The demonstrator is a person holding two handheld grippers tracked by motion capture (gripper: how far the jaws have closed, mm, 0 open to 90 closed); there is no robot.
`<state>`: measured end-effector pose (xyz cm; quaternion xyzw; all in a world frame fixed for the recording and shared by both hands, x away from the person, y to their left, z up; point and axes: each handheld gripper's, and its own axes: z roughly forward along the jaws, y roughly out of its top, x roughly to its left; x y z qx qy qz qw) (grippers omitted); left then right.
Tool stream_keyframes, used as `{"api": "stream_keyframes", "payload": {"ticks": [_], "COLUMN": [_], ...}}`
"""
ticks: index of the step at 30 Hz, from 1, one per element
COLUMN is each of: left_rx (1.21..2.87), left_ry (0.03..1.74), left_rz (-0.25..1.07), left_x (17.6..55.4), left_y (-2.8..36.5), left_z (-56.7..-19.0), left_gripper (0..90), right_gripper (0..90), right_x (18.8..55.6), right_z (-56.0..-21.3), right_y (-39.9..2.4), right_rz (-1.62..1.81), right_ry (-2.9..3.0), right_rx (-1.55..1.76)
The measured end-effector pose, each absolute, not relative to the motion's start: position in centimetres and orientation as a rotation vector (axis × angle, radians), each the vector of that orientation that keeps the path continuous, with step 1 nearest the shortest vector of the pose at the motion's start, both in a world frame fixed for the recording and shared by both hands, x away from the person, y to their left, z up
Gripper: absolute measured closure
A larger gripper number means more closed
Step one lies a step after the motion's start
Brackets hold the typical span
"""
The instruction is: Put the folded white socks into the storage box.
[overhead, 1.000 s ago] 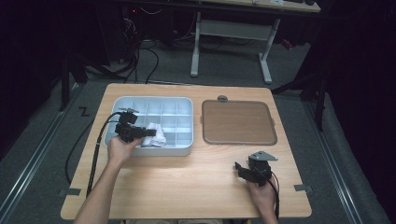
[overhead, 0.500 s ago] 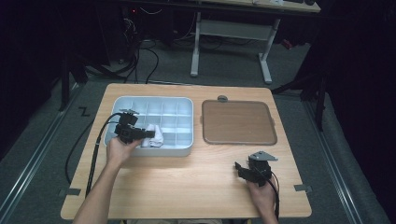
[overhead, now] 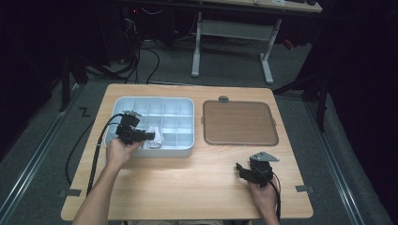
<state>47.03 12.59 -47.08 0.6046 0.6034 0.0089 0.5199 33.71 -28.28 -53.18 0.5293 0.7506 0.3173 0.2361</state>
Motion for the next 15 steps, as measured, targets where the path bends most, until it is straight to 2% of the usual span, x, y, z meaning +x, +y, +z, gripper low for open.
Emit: {"api": "stream_keyframes", "payload": {"ticks": [15], "left_rx": [1.5], "left_ry": [1.436], "left_rz": [0.083], "left_x": [46.55], "left_y": [12.18], "left_z": [-47.27], "left_gripper": [73.4], "right_gripper": [36.1], "right_x": [33.71], "right_z": [-53.18], "right_y": [-28.28], "right_rz": [0.87], "right_ry": [2.059], "right_rx": [1.451]}}
